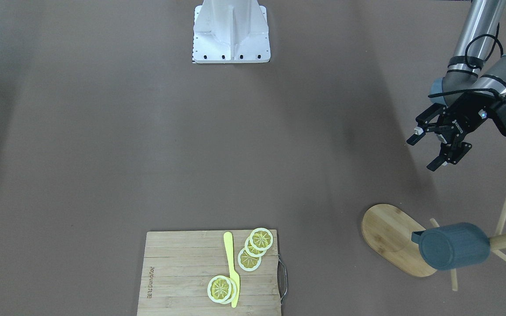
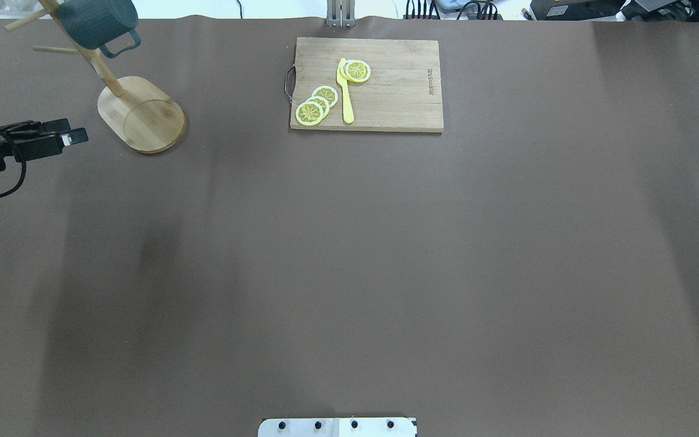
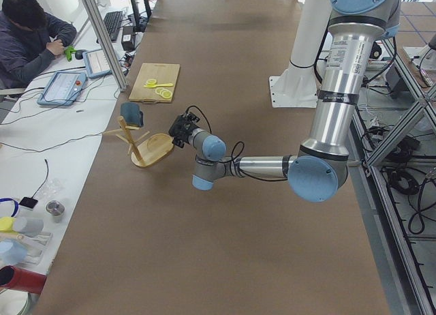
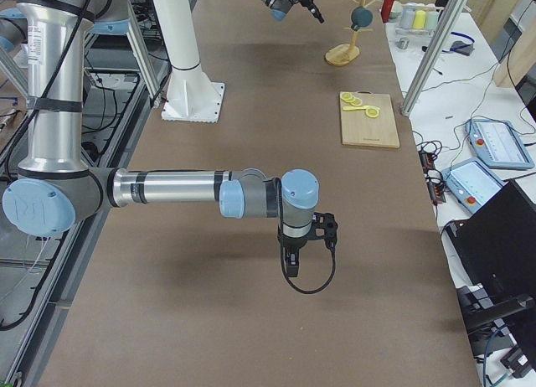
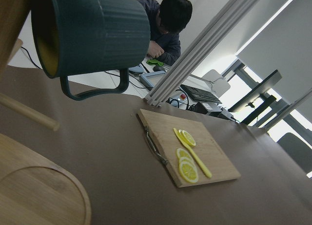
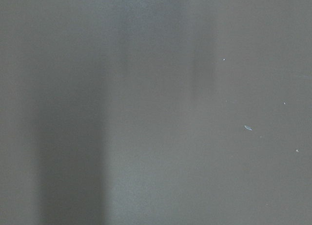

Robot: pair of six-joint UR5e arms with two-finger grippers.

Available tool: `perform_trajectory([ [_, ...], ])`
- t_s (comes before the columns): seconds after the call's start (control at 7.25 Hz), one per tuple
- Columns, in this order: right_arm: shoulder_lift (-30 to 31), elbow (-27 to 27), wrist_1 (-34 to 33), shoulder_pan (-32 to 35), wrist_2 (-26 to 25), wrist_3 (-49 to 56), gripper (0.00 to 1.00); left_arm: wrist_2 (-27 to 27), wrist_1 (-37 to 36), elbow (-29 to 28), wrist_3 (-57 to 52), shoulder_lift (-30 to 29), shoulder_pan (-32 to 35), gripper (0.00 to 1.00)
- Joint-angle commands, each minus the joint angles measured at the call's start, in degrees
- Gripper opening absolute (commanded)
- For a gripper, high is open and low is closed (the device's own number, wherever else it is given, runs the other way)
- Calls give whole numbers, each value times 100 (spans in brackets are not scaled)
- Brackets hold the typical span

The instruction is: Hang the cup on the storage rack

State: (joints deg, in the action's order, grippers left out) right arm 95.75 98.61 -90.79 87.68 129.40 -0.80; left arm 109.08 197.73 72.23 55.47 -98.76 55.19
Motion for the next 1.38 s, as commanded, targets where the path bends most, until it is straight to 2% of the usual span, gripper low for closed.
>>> perform_trajectory([
  [0.0, 6, 0, 0, 3, 15, 1, 100, -1, -811, 45, -2007, 128, 105, 99],
  [0.28, 6, -9, 0, -6, 6, 1, 100, 7, -1898, 517, -2898, 286, 464, 99],
  [0.55, 6, -9, 0, -6, 6, 1, 100, -10, -3417, 1333, -4230, 681, 973, 99],
  [0.83, 14, 0, 0, -6, 15, 1, 100, -28, -4641, 1784, -5359, 954, 1588, 99],
  [1.24, 32, -9, 0, 3, 6, 1, 100, -1, -6802, 2679, -5424, 1209, 1968, 99],
])
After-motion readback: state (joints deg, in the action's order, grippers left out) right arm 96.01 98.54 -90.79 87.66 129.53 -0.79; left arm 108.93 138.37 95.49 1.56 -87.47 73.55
